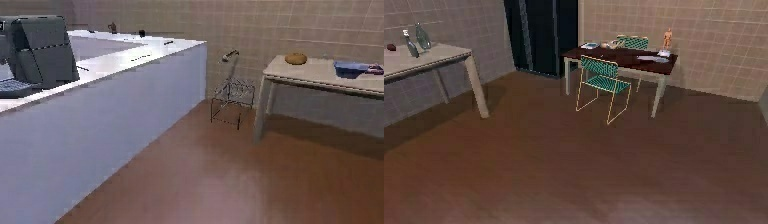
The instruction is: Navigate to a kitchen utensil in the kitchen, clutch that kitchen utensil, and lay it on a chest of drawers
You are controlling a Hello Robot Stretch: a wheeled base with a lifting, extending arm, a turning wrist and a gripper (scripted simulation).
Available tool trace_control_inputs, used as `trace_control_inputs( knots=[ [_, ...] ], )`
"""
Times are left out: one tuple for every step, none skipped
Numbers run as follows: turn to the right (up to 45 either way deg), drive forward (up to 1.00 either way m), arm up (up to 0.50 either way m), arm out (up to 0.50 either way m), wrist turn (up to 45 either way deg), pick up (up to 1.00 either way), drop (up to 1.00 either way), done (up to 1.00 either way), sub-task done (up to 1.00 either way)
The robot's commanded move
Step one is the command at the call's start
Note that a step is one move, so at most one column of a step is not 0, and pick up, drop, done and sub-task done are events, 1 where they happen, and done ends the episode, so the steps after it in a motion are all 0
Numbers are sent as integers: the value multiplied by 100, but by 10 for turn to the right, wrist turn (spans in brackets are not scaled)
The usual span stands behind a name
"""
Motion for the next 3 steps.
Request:
trace_control_inputs(
  knots=[
    [-30, 0, 0, 0, 0, 0, 0, 0, 0],
    [0, 100, 0, 0, 0, 0, 0, 0, 0],
    [-30, 0, 0, 0, 0, 0, 0, 0, 0]
  ],
)
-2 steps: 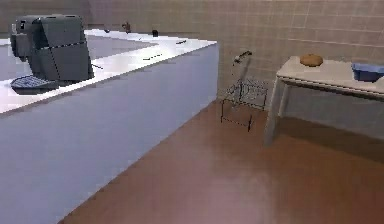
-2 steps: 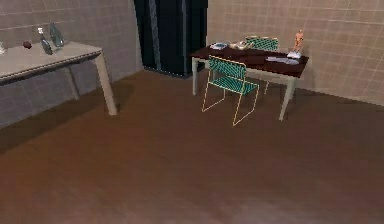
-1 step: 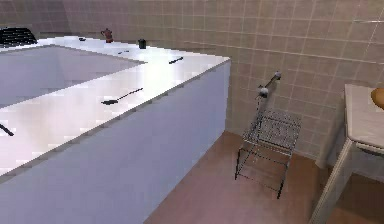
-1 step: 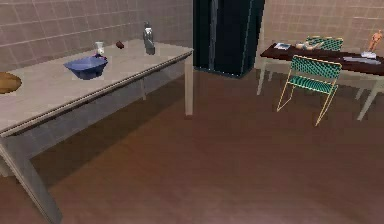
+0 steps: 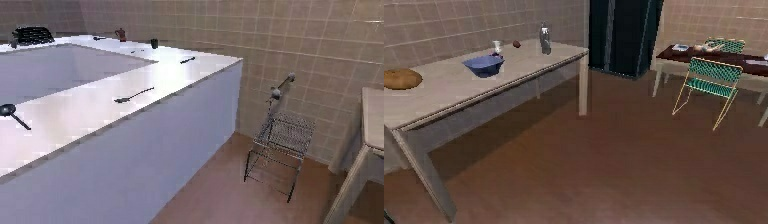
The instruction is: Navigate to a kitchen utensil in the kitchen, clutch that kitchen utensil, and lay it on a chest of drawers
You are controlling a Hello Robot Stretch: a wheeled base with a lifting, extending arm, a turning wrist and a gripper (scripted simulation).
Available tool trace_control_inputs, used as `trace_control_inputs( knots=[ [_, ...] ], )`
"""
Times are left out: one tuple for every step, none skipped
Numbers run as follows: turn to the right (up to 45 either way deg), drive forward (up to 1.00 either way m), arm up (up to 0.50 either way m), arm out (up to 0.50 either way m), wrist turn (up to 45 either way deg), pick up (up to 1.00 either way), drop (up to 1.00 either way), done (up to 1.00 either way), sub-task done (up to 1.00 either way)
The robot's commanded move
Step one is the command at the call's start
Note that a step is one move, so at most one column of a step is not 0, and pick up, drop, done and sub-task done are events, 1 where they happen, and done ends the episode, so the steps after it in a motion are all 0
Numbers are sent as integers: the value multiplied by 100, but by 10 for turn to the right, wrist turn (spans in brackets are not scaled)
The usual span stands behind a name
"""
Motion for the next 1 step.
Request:
trace_control_inputs(
  knots=[
    [0, 30, 0, 0, 0, 0, 0, 0, 0]
  ],
)
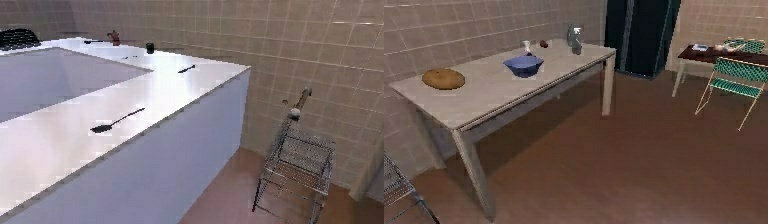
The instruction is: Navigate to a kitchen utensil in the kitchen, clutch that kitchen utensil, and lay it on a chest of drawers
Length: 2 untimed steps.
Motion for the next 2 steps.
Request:
trace_control_inputs(
  knots=[
    [-450, 0, 0, 0, 0, 0, 0, 0, 0],
    [-450, 0, 0, 0, 0, 0, 0, 0, 0]
  ],
)
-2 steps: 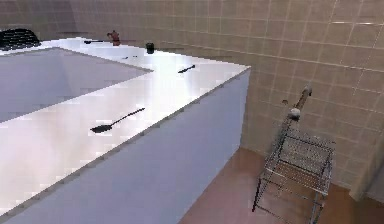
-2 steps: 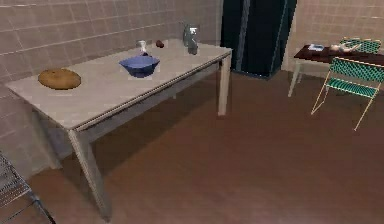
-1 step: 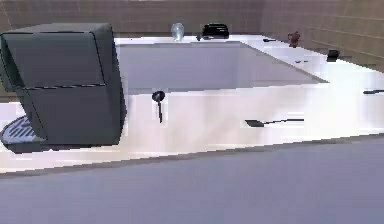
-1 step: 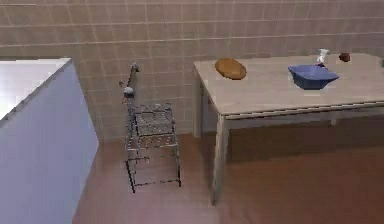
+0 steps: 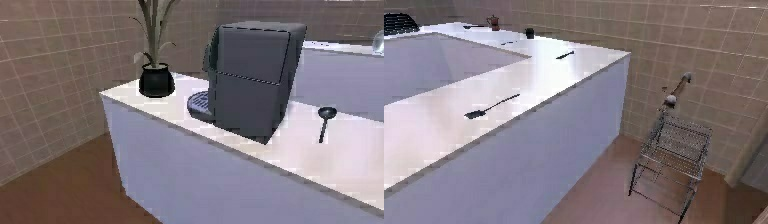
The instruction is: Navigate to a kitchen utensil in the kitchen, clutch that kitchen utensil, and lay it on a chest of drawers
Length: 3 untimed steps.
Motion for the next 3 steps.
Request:
trace_control_inputs(
  knots=[
    [-150, 0, 0, 0, 0, 0, 0, 0, 0],
    [-30, 0, 0, 0, 0, 0, 0, 0, 0],
    [450, 0, 0, 0, 0, 0, 0, 0, 0]
  ],
)
